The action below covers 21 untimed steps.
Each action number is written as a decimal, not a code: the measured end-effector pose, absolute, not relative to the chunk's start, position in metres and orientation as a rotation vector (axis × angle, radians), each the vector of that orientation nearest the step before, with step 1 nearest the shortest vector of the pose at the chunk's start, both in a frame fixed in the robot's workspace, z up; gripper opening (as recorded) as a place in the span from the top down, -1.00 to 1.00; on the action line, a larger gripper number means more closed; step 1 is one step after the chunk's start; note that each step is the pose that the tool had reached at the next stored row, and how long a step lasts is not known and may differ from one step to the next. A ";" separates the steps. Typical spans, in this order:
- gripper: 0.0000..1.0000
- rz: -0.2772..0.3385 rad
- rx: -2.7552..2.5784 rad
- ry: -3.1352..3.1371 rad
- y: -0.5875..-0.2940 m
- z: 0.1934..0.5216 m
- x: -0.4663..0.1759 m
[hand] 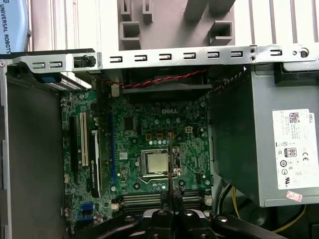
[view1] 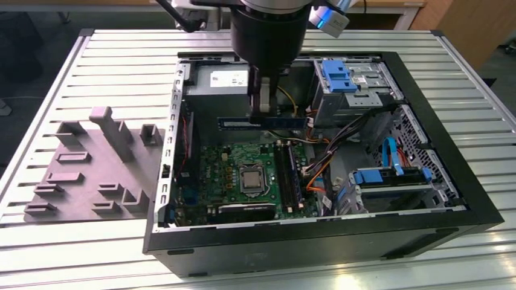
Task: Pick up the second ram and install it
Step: 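Pick up the second ram and move it above second insertion slot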
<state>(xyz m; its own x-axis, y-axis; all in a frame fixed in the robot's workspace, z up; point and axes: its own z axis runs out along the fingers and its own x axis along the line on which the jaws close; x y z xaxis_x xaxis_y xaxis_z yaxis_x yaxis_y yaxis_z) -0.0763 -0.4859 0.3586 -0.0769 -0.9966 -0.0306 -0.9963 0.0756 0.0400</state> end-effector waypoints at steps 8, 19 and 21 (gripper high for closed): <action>0.76 -0.079 2.131 -2.300 -0.486 0.356 -0.073; 0.76 -0.079 2.131 -2.300 -0.486 0.352 -0.068; 0.76 -0.079 2.131 -2.301 -0.486 0.351 -0.067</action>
